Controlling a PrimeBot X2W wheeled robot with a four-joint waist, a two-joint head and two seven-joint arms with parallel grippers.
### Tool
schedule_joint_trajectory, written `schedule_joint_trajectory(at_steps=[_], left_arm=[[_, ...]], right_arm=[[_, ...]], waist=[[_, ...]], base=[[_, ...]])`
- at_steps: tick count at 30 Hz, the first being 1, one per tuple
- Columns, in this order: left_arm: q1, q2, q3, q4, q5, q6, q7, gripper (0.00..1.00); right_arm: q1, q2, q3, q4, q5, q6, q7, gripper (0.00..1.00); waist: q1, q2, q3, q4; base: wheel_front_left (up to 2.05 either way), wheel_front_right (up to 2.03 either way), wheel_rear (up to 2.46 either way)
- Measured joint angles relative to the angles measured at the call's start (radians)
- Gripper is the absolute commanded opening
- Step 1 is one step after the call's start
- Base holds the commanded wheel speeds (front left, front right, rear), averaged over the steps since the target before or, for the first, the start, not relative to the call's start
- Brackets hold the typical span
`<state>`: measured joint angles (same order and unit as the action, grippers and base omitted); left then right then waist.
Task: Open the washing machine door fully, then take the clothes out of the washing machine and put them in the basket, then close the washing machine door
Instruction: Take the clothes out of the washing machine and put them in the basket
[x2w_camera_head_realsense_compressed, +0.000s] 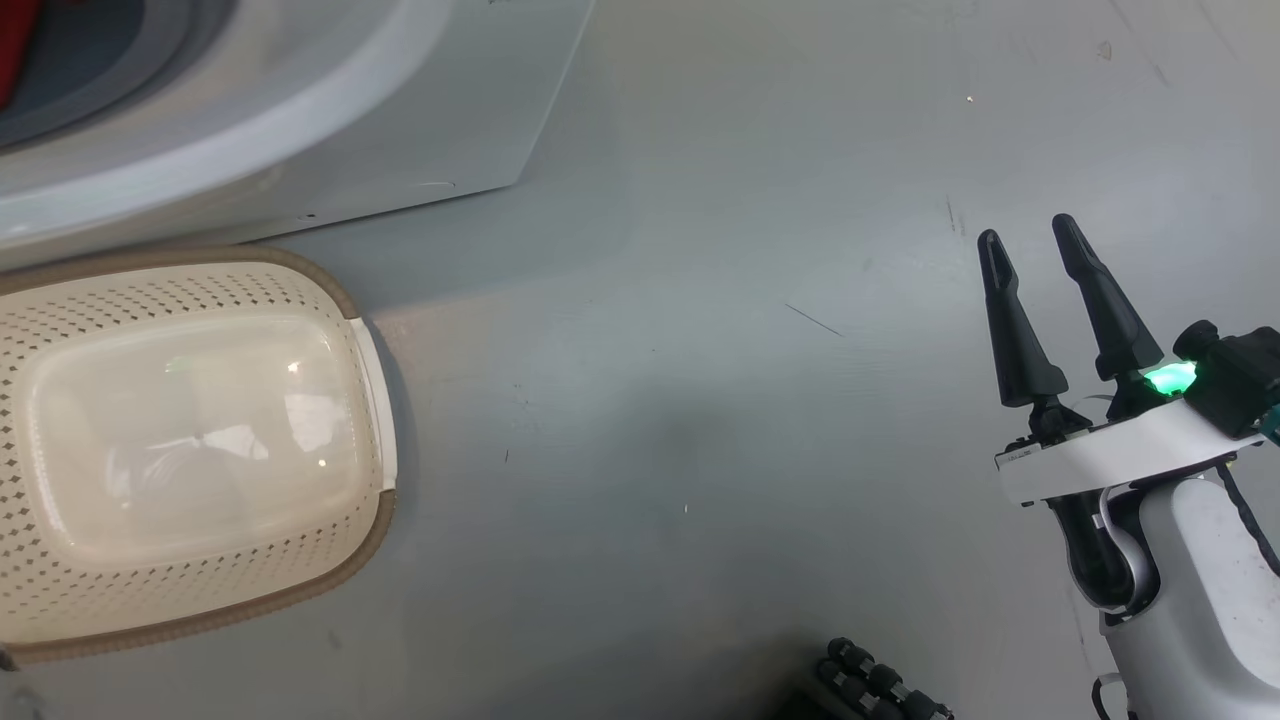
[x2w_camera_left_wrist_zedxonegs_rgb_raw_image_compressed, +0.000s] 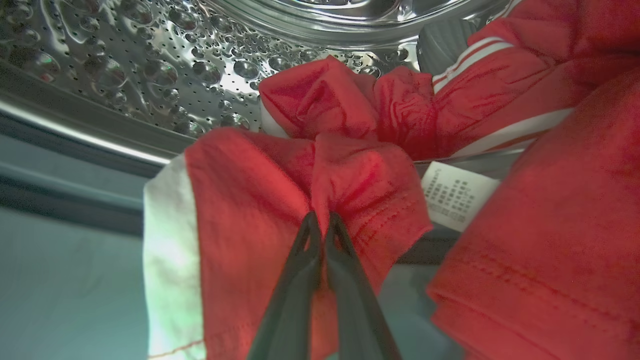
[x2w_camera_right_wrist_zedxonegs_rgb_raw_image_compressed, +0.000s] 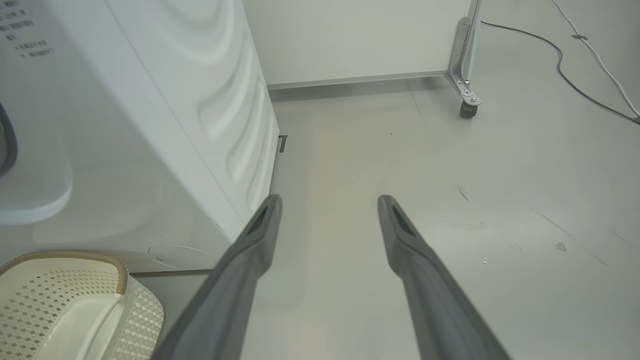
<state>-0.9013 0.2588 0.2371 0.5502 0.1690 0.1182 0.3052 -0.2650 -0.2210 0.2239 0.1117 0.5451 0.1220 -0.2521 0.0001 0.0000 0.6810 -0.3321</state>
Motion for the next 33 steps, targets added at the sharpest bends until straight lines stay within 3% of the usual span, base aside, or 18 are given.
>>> schedule_joint_trajectory(at_steps=[17,33], left_arm=[[0.079,-0.108,-0.015,0.051,-0.080,-0.003,-0.262,0.00],[0.214,-0.211,-0.045,0.085,-0.151,-0.081,-0.466,0.00]], right_arm=[[0.011,-0.011,-0.023,0.028,-0.019,0.000,0.000,1.00],[0.098,-0.024,-0.039,0.052,-0.058,0.000,0.000,1.00]], waist=[[-0.0001,0.0000,-0.131,0.046],[-0.0001,0.0000,-0.288,0.135]], base=[[0.00,0.00,0.00],[0.00,0.00,0.00]])
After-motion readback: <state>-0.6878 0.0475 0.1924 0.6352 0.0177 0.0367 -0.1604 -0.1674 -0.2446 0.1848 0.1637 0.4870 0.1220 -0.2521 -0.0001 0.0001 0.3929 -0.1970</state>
